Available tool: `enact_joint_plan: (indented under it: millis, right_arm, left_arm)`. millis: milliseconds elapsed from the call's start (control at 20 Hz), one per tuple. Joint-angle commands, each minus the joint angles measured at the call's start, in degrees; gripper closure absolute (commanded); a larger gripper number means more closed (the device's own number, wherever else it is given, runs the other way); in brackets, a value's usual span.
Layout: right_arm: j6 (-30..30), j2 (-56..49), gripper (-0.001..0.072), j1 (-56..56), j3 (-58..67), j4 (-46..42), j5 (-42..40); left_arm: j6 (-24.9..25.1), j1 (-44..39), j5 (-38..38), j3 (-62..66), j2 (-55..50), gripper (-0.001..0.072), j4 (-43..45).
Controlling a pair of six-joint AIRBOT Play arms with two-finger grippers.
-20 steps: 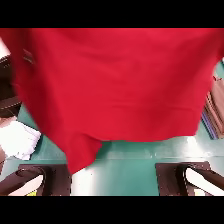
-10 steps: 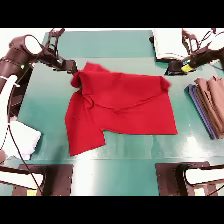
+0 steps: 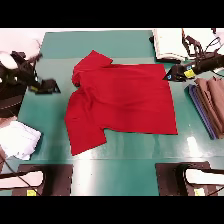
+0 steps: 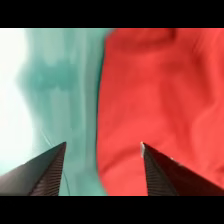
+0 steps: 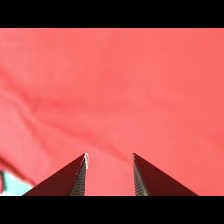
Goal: Fold the shirts.
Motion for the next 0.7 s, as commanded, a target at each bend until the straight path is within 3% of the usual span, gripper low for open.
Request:
enact_joint_plan:
  millis: [0, 250, 600, 650]
  right_arm:
    - [-1.49, 7.39, 0.0377, 1.01, -8.39, 1.55, -2.01]
    - [-1.46, 12.26, 0.0377, 2.51, -13.22, 1.95, -5.05]
    - [-1.25, 15.04, 0.0377, 2.45, -13.22, 1.90, -6.60]
    - [-1.25, 15.10, 0.0377, 2.21, -13.25, 1.90, -6.27]
  left_arm:
    - [1.27, 2.10, 4.52, -17.20, 5.29, 0.0159, -3.74]
    - [4.94, 1.92, 12.07, -26.60, 5.27, 0.0160, -12.11]
    - [8.59, 1.92, 12.81, -29.38, 5.16, 0.0162, -17.57]
    - [8.61, 1.92, 12.68, -29.35, 5.16, 0.0273, -17.79]
